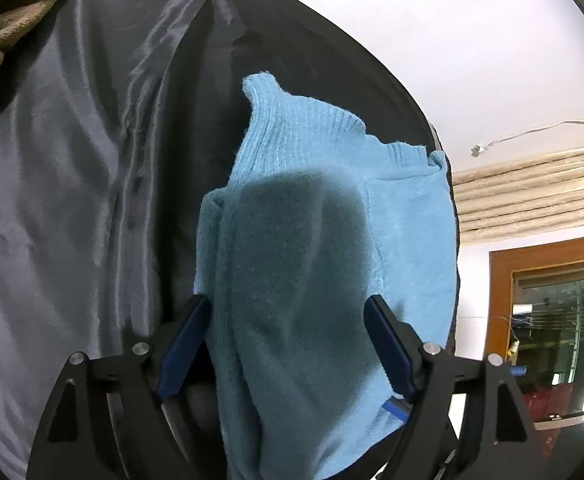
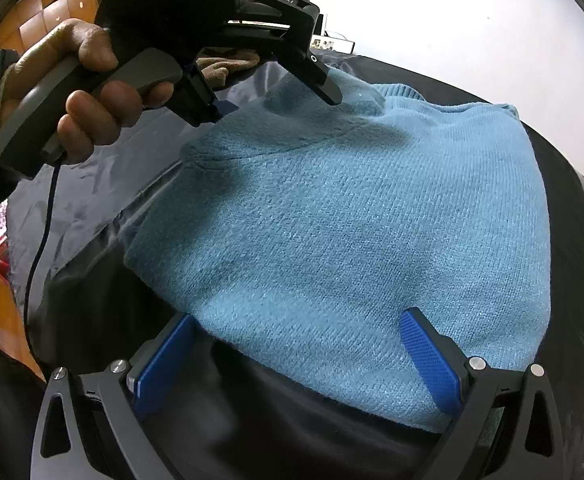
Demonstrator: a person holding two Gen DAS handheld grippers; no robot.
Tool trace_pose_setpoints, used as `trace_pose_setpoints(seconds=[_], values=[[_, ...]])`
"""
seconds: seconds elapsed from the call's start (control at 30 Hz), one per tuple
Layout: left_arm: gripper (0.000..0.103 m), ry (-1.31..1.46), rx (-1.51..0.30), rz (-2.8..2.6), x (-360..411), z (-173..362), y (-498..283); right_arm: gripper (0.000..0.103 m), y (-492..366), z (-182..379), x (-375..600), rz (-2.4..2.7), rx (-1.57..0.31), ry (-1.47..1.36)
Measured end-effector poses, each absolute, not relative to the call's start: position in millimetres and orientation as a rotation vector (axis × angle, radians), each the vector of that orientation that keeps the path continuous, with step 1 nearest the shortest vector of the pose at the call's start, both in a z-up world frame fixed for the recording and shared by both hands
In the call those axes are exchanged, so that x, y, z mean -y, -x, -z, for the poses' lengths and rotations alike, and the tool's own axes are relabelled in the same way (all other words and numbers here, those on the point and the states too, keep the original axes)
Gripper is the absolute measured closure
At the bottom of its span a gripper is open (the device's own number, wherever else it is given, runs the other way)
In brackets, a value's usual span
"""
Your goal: Fold clothes
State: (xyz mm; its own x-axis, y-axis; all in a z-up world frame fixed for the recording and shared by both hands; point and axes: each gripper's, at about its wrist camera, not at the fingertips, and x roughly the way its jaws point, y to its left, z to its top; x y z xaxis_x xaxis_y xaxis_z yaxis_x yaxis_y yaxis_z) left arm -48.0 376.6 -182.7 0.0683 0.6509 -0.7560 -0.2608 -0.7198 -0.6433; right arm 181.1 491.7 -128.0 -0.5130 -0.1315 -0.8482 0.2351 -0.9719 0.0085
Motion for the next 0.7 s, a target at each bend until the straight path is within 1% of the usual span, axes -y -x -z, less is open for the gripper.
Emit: trace_pose_setpoints(seconds=[0.03,0.07,0.1,0.33,0.4,0.53,0.57,0.6,0.7], values=[[0.019,1.677,0.403,-1.72,-374,183,47,0.0,-183,128,-492,2.558,-0.158,-1.419],[0.015,1.672,0.414,-1.709,-371,184,46,0.0,-185,128,-493,2.557,-0.158,-1.418],[0.014,1.671,0.417,-1.708,-368,184,45,0.0,-187,127,-494,2.556,-0.156,-1.417],[0.013,1.661,0.416,-1.757,-344,184,39,0.0,-201,124,-503,2.542,-0.161,-1.409],[0.009,1.656,0.43,-1.748,-339,184,37,0.0,-206,123,-505,2.537,-0.165,-1.408],[0.006,1.633,0.492,-1.654,-333,188,30,0.0,-215,122,-510,2.529,-0.171,-1.407],[0.003,1.624,0.497,-1.648,-331,187,28,0.0,-217,121,-511,2.527,-0.173,-1.407],[0.001,1.613,0.496,-1.641,-337,189,32,0.0,-219,121,-513,2.526,-0.174,-1.407],[0.001,1.588,0.434,-1.641,-357,192,44,0.0,-227,120,-515,2.524,-0.153,-1.408]])
